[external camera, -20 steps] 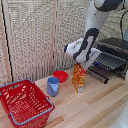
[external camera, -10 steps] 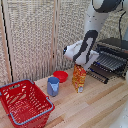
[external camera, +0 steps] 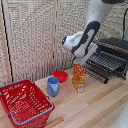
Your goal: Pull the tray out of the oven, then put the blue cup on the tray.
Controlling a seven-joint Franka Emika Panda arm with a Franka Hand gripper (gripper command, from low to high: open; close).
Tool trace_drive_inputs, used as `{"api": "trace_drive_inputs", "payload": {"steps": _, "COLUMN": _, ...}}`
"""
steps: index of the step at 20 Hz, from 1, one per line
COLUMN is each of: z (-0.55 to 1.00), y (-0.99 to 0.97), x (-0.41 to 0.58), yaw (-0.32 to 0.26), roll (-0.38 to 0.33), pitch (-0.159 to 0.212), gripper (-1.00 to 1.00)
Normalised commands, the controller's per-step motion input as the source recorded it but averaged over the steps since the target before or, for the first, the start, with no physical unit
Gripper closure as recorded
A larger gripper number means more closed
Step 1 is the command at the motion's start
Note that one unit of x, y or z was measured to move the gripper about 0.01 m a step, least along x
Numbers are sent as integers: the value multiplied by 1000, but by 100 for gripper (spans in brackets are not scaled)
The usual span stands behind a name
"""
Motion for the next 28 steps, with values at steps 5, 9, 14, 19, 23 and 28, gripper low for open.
{"api": "trace_drive_inputs", "payload": {"steps": 5, "z": 454, "y": 478, "x": 0, "yaw": -115, "roll": 220, "pitch": -36, "gripper": -100}}
{"api": "trace_drive_inputs", "payload": {"steps": 9, "z": 292, "y": 584, "x": 8, "yaw": -102, "roll": 272, "pitch": -37, "gripper": -100}}
{"api": "trace_drive_inputs", "payload": {"steps": 14, "z": 225, "y": 616, "x": 67, "yaw": -72, "roll": 294, "pitch": -36, "gripper": -100}}
{"api": "trace_drive_inputs", "payload": {"steps": 19, "z": 220, "y": 625, "x": 52, "yaw": -64, "roll": 294, "pitch": -42, "gripper": -100}}
{"api": "trace_drive_inputs", "payload": {"steps": 23, "z": 214, "y": 659, "x": -30, "yaw": -39, "roll": 284, "pitch": -105, "gripper": -100}}
{"api": "trace_drive_inputs", "payload": {"steps": 28, "z": 161, "y": 718, "x": -231, "yaw": -10, "roll": 258, "pitch": -169, "gripper": -100}}
